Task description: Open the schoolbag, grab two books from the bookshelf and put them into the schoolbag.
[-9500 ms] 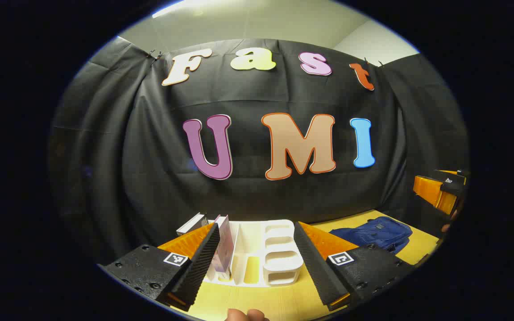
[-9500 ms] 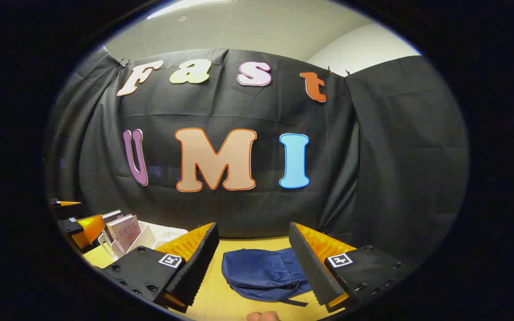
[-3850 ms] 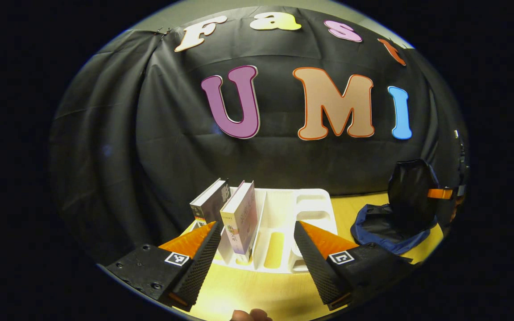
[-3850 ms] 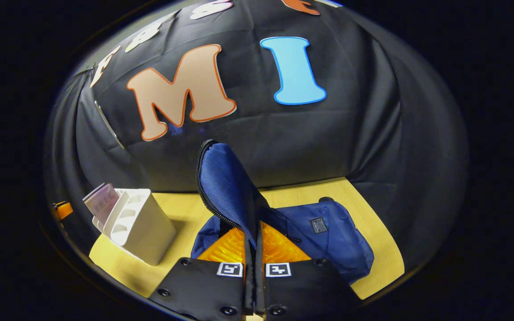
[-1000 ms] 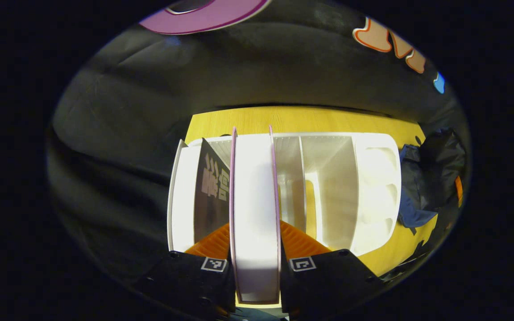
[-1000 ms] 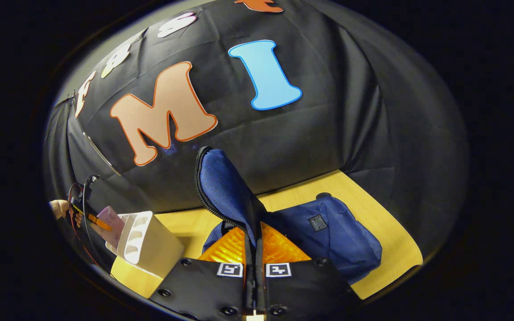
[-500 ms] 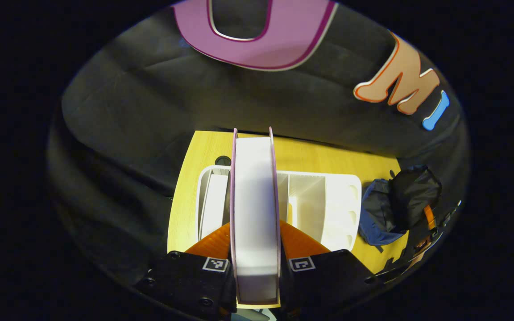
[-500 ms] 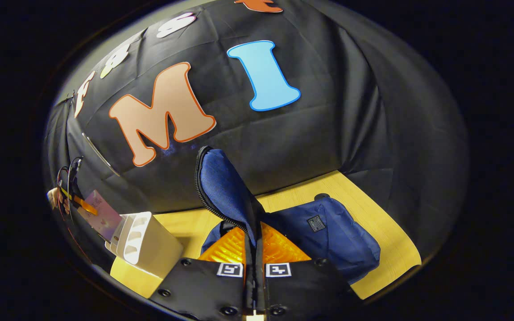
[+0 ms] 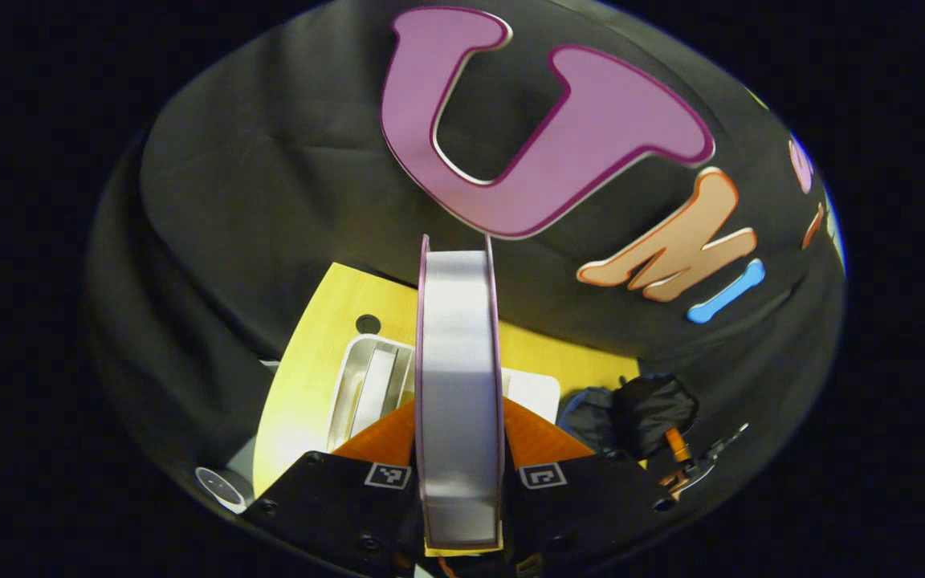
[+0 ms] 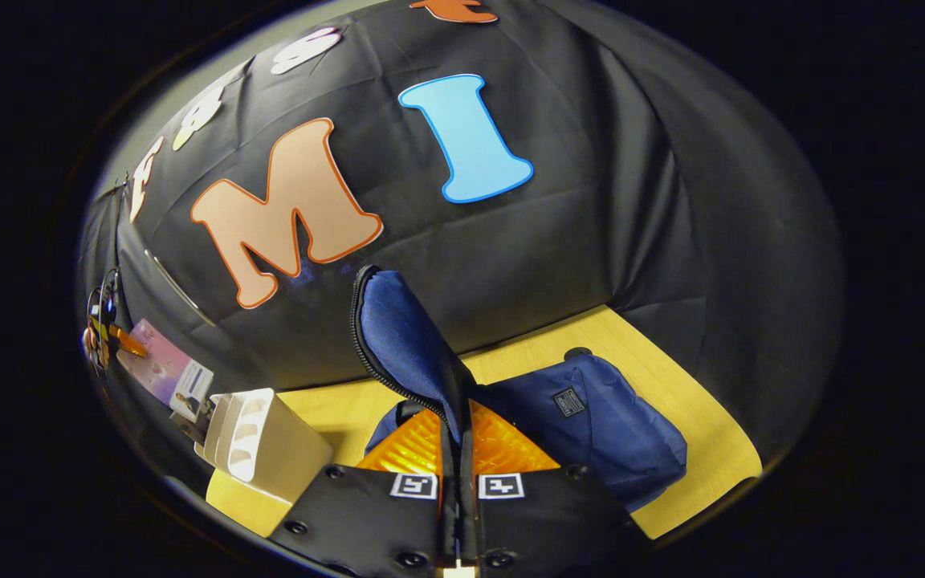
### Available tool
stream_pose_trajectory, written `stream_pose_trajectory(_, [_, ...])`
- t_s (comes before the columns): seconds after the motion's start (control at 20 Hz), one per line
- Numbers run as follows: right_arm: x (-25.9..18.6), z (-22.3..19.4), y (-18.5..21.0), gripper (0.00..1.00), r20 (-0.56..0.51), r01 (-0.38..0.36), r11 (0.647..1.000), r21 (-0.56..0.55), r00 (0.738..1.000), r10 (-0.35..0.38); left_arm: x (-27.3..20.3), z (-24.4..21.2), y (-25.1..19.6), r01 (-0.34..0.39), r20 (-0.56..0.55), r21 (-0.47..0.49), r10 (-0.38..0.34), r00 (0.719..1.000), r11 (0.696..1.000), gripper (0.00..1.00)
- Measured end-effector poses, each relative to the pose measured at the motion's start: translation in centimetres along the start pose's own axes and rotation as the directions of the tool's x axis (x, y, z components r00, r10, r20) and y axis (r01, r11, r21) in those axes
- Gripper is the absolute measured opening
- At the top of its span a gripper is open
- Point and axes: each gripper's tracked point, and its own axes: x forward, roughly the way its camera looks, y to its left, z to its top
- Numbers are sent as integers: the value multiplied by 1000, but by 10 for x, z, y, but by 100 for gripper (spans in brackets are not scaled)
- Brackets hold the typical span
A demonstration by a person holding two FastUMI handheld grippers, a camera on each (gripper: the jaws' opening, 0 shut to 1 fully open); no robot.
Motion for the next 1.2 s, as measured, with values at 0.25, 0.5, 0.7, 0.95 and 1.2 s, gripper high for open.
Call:
stream_pose_trajectory(0.25, [-1,-1,3,5,-14,-14,1000,16,1000,14,-3,1,-11,108,41,-48,-106,993,993,34])
stream_pose_trajectory(0.5, [-4,0,5,5,-19,-20,1000,-1,1000,20,1,-14,-37,216,73,-151,-207,975,965,34])
stream_pose_trajectory(0.7, [-4,1,3,5,-16,-22,1000,2,1000,22,20,-43,-71,313,64,-214,-307,950,925,34])
stream_pose_trajectory(0.95, [-4,3,3,5,-13,-24,1000,-5,1000,24,62,-78,-112,393,42,-307,-400,916,867,34])
stream_pose_trajectory(1.2, [-3,5,3,5,-7,-29,1000,-1,1000,29,101,-113,-150,441,31,-386,-467,884,810,35])
